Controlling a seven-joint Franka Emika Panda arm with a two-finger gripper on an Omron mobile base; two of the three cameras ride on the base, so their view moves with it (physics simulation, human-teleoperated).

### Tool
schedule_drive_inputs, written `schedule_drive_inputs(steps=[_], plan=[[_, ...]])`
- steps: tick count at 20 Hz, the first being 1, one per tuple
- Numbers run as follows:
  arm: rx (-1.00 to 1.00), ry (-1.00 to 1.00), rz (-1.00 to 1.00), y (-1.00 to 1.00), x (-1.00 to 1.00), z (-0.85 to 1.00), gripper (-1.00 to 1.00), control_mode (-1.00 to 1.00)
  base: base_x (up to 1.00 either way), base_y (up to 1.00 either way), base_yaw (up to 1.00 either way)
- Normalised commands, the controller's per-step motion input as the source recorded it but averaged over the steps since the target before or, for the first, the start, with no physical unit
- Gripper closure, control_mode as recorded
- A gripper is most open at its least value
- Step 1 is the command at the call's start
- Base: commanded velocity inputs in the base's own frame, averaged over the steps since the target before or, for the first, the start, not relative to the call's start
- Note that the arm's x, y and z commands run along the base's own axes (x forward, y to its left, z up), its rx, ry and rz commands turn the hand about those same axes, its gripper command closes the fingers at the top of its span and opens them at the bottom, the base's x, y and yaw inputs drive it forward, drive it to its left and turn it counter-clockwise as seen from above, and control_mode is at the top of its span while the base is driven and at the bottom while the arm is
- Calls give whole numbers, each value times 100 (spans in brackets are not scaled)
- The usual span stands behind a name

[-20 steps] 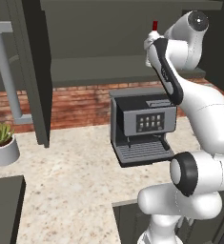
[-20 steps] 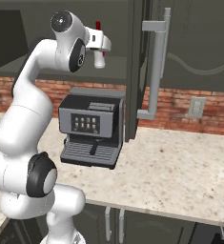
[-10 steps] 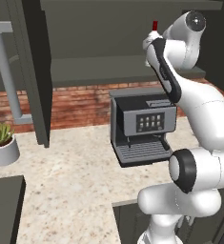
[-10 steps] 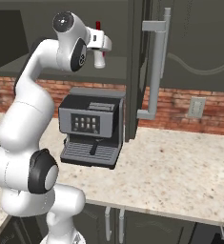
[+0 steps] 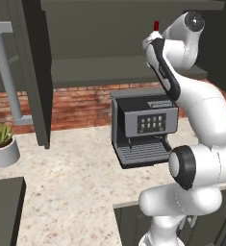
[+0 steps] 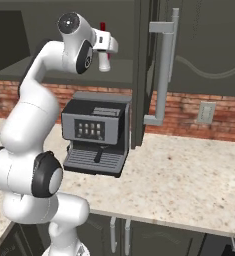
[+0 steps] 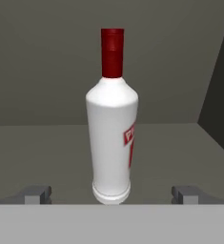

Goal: Open the cabinet directly in front. Then move the liquor and the mug to the dining counter with the jar on it.

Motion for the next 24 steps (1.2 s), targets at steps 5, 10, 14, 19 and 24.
schedule_drive_inputs(steps=[5, 10, 14, 19, 24], plan=[[0, -1, 0, 0, 19, -2, -100, -100, 0, 0, 0], [0, -3, 0, 0, 18, -4, -100, -100, 0, 0, 0], [0, -2, 0, 0, 19, -3, -100, -100, 0, 0, 0], [0, -2, 0, 0, 18, -2, -100, -100, 0, 0, 0], [0, -1, 0, 0, 16, -1, -100, -100, 0, 0, 0]])
